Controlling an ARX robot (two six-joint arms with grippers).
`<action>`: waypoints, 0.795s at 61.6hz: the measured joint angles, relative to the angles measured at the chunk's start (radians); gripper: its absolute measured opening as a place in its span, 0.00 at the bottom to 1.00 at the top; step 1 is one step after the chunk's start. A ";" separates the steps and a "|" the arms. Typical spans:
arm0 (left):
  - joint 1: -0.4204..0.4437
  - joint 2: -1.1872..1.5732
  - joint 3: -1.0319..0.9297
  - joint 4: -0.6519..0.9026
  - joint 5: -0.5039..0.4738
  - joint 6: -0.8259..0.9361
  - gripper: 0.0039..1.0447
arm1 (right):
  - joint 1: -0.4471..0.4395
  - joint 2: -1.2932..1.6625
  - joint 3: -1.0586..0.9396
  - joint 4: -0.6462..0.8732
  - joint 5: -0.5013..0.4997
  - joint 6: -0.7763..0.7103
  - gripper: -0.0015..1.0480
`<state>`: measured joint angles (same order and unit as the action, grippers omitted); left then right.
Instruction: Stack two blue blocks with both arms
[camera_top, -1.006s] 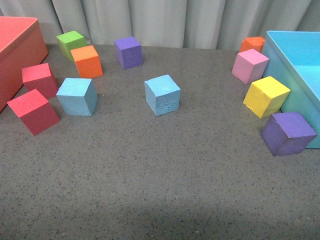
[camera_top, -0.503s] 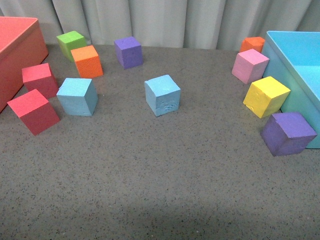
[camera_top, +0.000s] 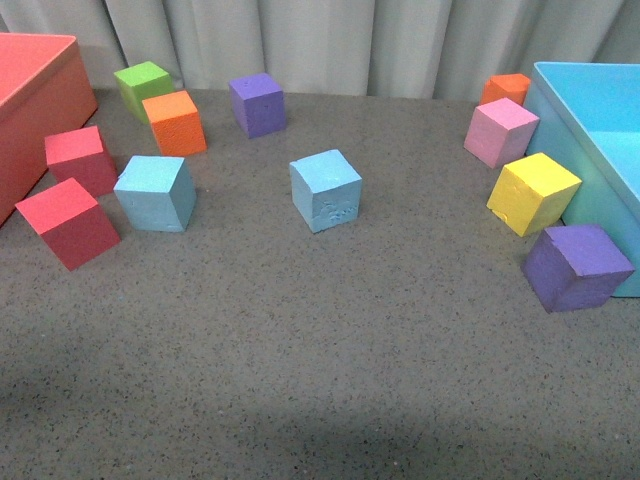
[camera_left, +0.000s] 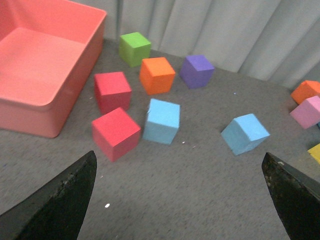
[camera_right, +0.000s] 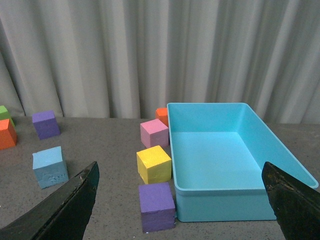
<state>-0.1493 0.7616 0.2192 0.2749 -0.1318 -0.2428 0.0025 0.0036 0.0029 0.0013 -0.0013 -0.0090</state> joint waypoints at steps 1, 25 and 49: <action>-0.004 0.030 0.012 0.017 0.002 0.001 0.94 | 0.000 0.000 0.000 0.000 0.000 0.000 0.91; -0.106 1.025 0.681 -0.054 0.069 0.140 0.94 | 0.000 0.000 0.000 0.000 0.000 0.000 0.91; -0.059 1.286 1.016 -0.260 -0.034 0.191 0.94 | 0.000 0.000 0.000 0.000 0.000 0.000 0.91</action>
<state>-0.2081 2.0480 1.2350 0.0147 -0.1654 -0.0517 0.0025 0.0036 0.0029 0.0013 -0.0013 -0.0090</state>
